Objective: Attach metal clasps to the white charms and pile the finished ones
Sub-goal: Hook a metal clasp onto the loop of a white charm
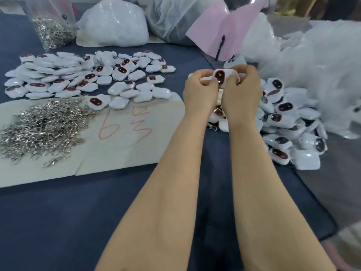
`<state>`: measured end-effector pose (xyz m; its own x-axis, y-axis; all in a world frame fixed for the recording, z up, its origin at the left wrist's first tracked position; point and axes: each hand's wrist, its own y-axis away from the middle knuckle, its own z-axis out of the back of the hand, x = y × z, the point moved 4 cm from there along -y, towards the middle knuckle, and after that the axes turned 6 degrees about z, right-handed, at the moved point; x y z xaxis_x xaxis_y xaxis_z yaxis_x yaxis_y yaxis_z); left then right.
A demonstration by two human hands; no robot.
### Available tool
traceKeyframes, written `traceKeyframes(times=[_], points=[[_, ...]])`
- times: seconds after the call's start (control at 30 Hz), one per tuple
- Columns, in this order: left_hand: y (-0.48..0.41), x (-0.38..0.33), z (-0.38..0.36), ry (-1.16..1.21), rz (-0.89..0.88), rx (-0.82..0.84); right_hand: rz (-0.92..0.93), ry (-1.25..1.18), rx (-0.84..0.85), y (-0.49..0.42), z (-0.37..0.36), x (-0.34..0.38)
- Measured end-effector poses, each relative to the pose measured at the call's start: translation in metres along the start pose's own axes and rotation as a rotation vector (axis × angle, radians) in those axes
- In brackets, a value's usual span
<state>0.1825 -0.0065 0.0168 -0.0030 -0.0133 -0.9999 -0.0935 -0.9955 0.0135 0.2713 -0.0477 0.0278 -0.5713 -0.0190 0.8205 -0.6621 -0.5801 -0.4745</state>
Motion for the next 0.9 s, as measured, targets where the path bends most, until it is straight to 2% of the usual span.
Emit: traceKeyframes(times=[0.17, 0.33, 0.5, 0.6, 0.77, 0.9], points=[[0.008, 0.009, -0.045, -0.261, -0.051, 0.096, -0.011, 0.159, -0.070, -0.013, 0.030, -0.030], [0.001, 0.020, -0.058, -0.510, -0.074, 0.145, -0.055, 0.117, -0.080, -0.008, 0.032, -0.049], [0.000, 0.019, -0.057, -0.412, -0.119, 0.133, 0.022, 0.180, -0.174, -0.008, 0.034, -0.042], [0.000, 0.011, -0.043, -0.311, -0.124, 0.050, 0.080, 0.117, -0.204, -0.006, 0.029, -0.027], [-0.009, -0.005, 0.015, -0.100, -0.139, -0.143, 0.100, -0.174, -0.025, 0.014, -0.018, 0.015], [-0.015, -0.008, 0.089, 0.023, -0.126, -0.376, 0.108, -0.233, 0.216, 0.042, -0.074, 0.041]])
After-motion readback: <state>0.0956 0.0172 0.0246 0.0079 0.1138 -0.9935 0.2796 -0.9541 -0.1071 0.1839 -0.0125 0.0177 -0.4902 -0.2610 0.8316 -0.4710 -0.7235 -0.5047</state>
